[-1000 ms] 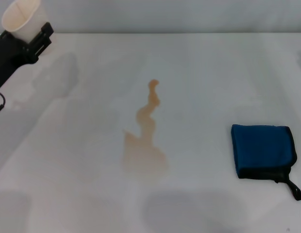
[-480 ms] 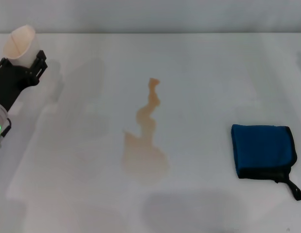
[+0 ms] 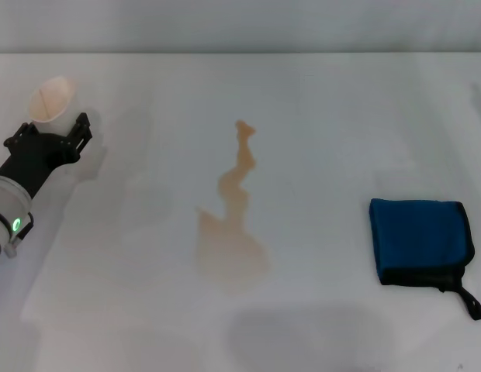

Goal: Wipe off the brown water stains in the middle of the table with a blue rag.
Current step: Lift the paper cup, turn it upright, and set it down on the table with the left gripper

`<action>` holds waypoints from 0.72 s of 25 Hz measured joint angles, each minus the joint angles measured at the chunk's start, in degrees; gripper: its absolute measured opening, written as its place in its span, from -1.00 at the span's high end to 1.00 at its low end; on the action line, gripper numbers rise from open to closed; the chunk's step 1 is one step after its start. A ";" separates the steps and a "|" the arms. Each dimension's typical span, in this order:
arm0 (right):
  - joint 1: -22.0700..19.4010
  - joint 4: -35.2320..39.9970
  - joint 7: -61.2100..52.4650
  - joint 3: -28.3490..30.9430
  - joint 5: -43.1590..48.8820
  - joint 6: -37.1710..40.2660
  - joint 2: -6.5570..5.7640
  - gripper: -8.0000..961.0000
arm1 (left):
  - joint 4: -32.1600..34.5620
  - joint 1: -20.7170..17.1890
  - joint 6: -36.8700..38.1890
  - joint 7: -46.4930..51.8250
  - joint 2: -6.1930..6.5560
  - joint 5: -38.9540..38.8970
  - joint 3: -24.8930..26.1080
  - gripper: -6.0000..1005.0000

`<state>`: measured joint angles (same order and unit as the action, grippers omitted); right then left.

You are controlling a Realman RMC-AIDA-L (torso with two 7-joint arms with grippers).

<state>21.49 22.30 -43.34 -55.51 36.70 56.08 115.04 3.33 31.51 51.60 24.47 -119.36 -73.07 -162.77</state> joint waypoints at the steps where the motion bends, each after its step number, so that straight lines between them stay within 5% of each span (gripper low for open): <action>1: -0.02 -0.02 -0.01 -0.01 0.03 0.00 0.03 -0.45 | 0.00 -0.06 -0.09 -0.02 0.00 -0.01 0.00 -0.32; 18: -0.18 -0.07 -0.08 -0.14 0.13 0.61 0.10 -0.45 | 0.37 -0.02 -5.01 -0.81 -0.18 0.25 -0.07 -0.32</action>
<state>21.31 22.23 -43.42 -55.64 36.82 56.69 115.14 3.71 31.49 46.59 23.65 -119.54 -72.82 -162.84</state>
